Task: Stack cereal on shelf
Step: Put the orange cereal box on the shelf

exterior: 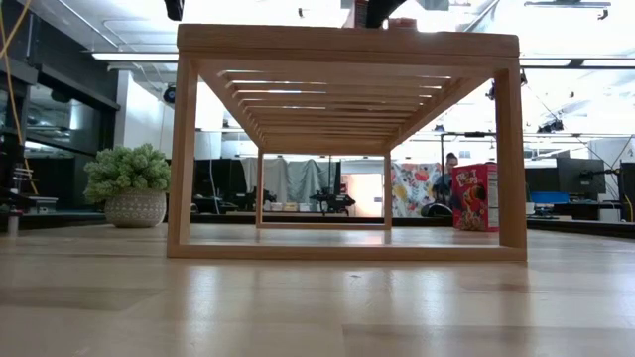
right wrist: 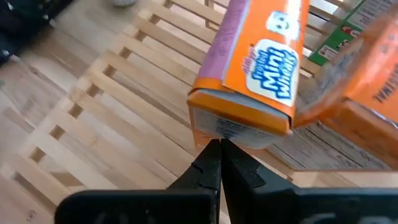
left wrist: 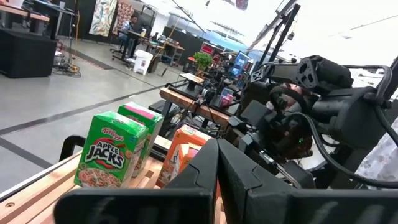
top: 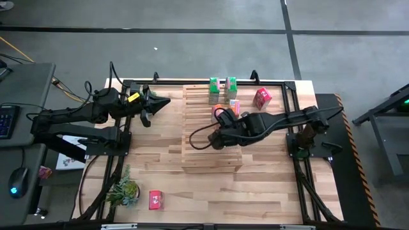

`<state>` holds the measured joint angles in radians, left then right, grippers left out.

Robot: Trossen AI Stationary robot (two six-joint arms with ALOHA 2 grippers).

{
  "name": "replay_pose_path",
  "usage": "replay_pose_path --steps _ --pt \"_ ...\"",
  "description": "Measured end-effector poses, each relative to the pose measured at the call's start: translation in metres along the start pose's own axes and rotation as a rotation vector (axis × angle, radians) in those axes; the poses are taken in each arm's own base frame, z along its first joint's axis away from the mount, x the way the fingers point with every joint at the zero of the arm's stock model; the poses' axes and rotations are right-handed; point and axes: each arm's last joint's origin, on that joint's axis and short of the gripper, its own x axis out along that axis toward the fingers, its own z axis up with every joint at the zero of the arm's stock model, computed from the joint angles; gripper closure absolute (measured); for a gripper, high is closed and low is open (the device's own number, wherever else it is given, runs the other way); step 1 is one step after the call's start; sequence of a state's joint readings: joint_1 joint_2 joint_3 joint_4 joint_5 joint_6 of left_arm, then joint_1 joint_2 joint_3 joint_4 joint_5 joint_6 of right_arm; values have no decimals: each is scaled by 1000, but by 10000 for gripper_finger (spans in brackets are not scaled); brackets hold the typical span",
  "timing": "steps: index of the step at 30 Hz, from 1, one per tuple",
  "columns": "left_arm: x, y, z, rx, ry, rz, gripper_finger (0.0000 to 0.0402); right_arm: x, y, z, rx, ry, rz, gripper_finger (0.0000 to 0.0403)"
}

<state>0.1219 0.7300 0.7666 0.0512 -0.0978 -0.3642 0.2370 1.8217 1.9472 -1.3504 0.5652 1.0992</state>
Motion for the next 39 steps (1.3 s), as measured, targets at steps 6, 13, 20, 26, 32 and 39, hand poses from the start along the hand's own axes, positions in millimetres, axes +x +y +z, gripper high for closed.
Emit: replay_pose_path --steps 6,13,20,26,32,39 --pt "0 0 0 1 1 0 401 6 -2 10 47 -17 11 403" --pt "0 0 0 1 1 0 401 10 -4 16 75 -13 16 403" --pt "0 0 0 1 2 0 402 10 -1 12 80 40 43 403" --pt "0 0 0 1 2 0 401 2 4 3 56 66 78 403" --pt "0 0 0 1 2 0 401 -15 2 -1 57 131 166 403" --pt "0 0 0 1 2 -1 402 -46 -1 3 175 15 289 403"
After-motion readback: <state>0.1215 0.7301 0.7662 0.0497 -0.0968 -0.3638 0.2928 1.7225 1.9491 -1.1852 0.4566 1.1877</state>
